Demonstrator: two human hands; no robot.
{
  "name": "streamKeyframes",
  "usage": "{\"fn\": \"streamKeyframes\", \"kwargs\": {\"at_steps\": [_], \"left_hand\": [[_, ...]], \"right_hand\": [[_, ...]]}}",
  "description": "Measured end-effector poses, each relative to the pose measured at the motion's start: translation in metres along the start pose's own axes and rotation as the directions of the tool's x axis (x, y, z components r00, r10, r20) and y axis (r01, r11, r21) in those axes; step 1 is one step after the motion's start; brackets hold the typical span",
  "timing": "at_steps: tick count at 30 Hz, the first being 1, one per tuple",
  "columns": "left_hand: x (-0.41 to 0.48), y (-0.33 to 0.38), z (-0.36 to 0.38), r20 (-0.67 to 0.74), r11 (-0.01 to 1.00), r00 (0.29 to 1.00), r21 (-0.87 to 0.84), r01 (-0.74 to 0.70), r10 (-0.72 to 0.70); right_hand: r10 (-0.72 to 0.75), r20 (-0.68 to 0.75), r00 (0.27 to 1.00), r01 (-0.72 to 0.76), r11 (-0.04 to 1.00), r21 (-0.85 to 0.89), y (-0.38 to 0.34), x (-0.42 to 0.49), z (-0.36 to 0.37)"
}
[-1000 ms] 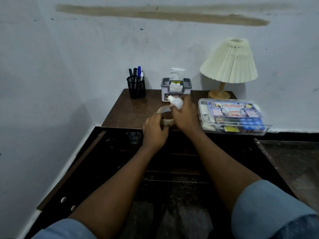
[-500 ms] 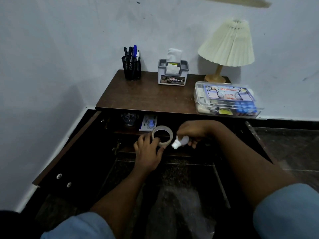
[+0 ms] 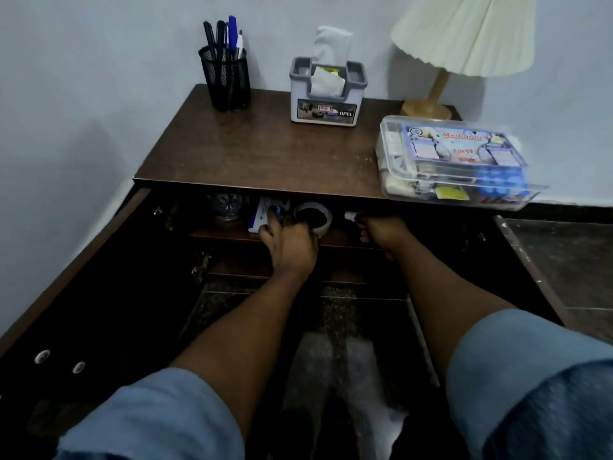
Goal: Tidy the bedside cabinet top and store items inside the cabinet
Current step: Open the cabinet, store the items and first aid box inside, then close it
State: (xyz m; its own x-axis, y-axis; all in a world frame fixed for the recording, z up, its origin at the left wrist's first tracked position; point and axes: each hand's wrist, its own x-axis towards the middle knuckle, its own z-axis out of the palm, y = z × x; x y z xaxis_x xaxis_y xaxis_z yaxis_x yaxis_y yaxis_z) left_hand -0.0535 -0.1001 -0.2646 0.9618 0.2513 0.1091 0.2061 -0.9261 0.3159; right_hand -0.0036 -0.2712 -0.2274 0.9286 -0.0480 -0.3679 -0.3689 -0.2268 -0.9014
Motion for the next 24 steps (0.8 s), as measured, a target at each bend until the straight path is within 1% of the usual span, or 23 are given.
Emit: {"fn": "streamKeyframes", "kwargs": {"at_steps": [1, 2, 3, 5, 6, 9, 10, 15, 18, 20, 24], "left_hand": [[0.0, 0.001, 0.003, 0.006, 1.0, 1.0, 0.02, -0.012, 0.012], [0.0, 0.002, 0.004, 0.01, 0.999, 1.0, 0.045, -0.03, 0.03], [0.001, 0.003, 0.005, 0.015, 0.997, 0.999, 0.067, -0.049, 0.048], [0.003, 0.004, 0.005, 0.024, 0.993, 0.998, 0.092, -0.067, 0.065], [0.004, 0.005, 0.005, 0.029, 0.992, 0.997, 0.107, -0.071, 0.068], [0.007, 0.005, 0.002, 0.049, 0.982, 0.995, 0.165, -0.091, 0.084], [0.007, 0.004, 0.002, 0.053, 0.981, 0.995, 0.171, -0.097, 0.089], [0.005, 0.002, 0.001, 0.051, 0.977, 0.995, 0.191, -0.099, 0.091], [0.004, 0.0, 0.0, 0.051, 0.974, 0.994, 0.197, -0.108, 0.1], [0.002, -0.002, 0.0, 0.043, 0.975, 0.993, 0.187, -0.118, 0.112], [-0.002, -0.009, -0.002, 0.033, 0.974, 0.987, 0.159, -0.163, 0.16]], "right_hand": [[-0.002, -0.005, 1.0, 0.002, 1.0, 0.004, 0.002, 0.004, 0.006], [0.005, -0.02, 1.0, -0.006, 0.999, -0.047, 0.003, 0.009, 0.012], [0.017, -0.04, 0.999, -0.023, 0.988, -0.15, 0.004, 0.012, 0.014], [0.043, -0.062, 0.997, -0.062, 0.934, -0.352, 0.005, 0.015, 0.018], [0.03, -0.057, 0.998, -0.051, 0.907, -0.417, 0.002, 0.014, 0.02], [-0.106, 0.003, 0.994, 0.087, 0.795, -0.601, -0.005, 0.008, 0.031], [-0.119, 0.018, 0.993, 0.103, 0.761, -0.64, -0.006, 0.007, 0.033], [-0.114, 0.112, 0.987, 0.159, 0.629, -0.761, -0.005, 0.006, 0.032], [-0.124, 0.129, 0.984, 0.177, 0.589, -0.789, -0.006, 0.006, 0.031], [-0.108, 0.125, 0.986, 0.165, 0.592, -0.789, -0.007, 0.006, 0.03], [-0.087, 0.106, 0.991, 0.137, 0.645, -0.752, -0.01, -0.001, 0.024]]}}
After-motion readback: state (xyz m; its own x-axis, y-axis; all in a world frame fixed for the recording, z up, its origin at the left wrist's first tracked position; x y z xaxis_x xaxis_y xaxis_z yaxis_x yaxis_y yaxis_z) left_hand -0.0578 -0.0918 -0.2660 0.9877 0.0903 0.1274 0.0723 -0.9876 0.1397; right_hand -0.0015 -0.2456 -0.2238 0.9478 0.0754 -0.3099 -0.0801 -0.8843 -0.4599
